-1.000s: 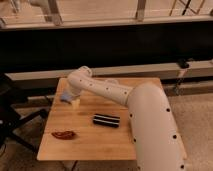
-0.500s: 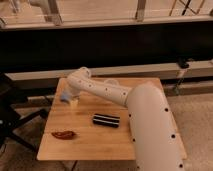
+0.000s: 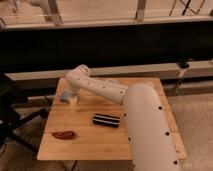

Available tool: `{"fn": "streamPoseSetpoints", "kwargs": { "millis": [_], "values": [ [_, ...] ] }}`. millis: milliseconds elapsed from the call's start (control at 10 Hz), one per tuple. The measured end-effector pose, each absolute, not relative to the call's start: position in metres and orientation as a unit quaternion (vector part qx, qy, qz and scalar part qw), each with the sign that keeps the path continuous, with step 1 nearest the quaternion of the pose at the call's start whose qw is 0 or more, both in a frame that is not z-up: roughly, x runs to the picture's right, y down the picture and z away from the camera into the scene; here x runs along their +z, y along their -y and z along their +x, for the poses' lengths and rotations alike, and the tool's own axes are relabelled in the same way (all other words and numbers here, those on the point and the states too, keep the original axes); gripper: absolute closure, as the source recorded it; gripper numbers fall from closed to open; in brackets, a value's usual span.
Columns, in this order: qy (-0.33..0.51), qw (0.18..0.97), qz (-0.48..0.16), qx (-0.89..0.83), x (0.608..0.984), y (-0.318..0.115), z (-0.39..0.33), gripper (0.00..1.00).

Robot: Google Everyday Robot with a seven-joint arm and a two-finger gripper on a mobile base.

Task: Place the white sponge in the ceramic cup

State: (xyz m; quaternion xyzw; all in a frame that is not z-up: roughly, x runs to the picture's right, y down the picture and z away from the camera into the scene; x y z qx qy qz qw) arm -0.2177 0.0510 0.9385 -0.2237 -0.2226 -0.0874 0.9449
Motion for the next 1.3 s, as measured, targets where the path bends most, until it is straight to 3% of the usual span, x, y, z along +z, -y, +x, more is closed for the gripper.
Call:
{"fn": "streamPoseSetpoints", "kwargs": {
  "millis": [1300],
  "values": [
    [0.210,0.938,-0.269,-0.050,0.966,-0.054,-0.235,0.20]
  ]
}}
